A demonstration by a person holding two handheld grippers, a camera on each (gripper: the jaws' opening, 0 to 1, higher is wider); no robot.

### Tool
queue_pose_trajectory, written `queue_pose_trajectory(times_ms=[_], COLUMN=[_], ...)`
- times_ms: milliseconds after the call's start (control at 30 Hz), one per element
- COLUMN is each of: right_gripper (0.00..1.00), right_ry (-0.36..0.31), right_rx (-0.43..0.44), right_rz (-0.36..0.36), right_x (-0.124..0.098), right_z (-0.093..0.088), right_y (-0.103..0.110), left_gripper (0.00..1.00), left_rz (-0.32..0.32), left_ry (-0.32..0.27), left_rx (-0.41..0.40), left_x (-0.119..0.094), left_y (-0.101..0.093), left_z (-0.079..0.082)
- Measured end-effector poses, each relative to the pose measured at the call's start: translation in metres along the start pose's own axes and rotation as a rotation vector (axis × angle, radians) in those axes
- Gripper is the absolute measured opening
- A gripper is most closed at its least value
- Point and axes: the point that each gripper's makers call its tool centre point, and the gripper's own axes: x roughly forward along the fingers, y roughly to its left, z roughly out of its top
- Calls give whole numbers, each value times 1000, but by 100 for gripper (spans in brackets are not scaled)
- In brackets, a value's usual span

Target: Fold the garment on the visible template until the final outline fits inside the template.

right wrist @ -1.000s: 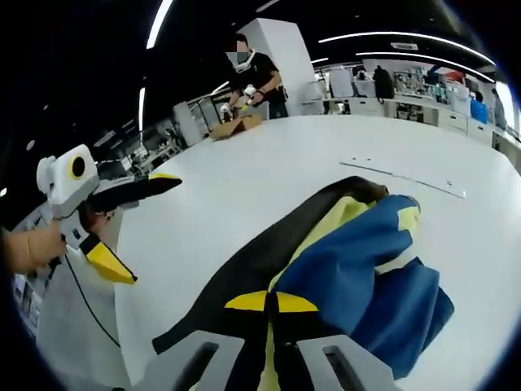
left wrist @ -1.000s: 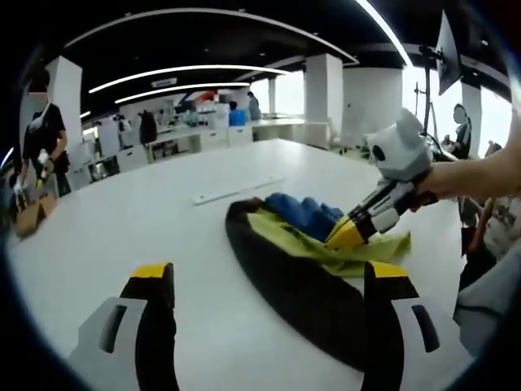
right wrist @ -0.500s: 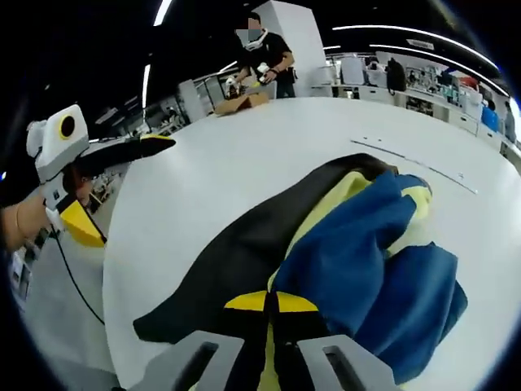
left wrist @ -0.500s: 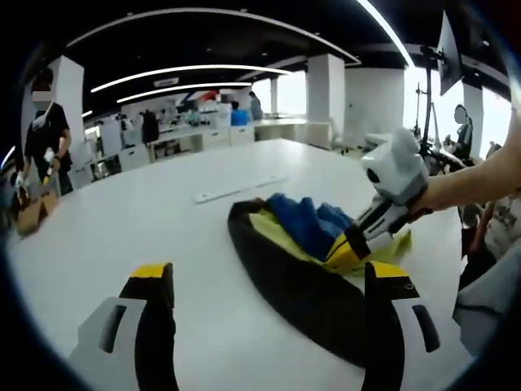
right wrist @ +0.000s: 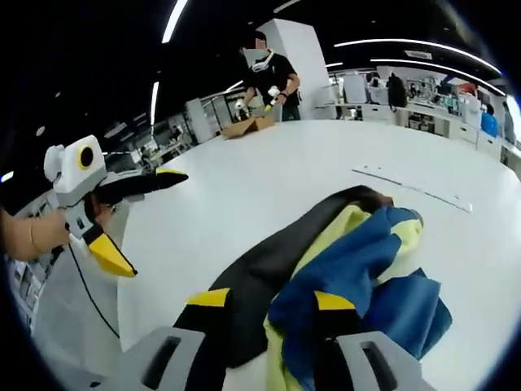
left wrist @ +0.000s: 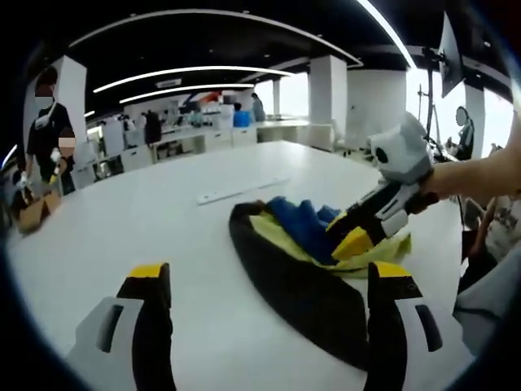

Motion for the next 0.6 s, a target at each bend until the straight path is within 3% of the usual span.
queue_pose_trajectory(times_ms=[267, 600], right_gripper=[51, 60], right_ry=[-54, -54], right_rx=[38, 101], right_rz=[-82, -162], right_x=[-27, -46], right_z=[14, 1], right_y=[-37, -85], left_gripper=[99, 98], left_rz=[2, -3], left_ry=[2, 17], left_rx=[-11, -8], left_x=[0, 2], left_y=[-3, -7], left_z=[1, -1])
